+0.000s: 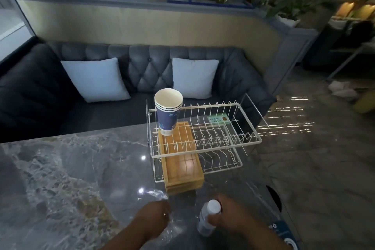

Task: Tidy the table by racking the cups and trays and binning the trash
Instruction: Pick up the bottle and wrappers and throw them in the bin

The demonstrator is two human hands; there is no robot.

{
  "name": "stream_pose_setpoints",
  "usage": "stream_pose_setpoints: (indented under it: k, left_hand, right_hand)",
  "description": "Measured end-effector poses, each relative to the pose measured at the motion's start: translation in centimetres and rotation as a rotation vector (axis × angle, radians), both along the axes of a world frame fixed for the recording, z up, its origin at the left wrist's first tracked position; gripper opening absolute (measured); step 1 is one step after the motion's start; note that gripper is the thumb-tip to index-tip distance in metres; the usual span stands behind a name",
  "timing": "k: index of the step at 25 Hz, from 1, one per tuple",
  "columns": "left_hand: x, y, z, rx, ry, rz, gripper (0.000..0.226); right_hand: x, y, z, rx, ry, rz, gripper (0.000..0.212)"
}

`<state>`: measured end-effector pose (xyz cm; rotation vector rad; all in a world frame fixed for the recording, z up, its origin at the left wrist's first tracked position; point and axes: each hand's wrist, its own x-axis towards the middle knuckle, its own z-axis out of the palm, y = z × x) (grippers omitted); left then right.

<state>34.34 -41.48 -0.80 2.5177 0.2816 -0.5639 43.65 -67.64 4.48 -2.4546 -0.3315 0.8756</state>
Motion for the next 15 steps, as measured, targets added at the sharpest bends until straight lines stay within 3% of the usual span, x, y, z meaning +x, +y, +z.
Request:
stream_pose_setpoints:
  k: [11,15]
  left_hand:
    - [2.9,-5.4,0.9,0.02,-0.109,-0.254,0.035]
    - [5.0,-9.4,0.9,0.05,-0.067,-0.251,0.033]
  right_hand:
    - [-0.3,-5.1,1.5,-0.102,-0.03,-0.108,0.054]
    - [1.4,-8.8,0.9,-0.072,-0.008,-0.131,0.057]
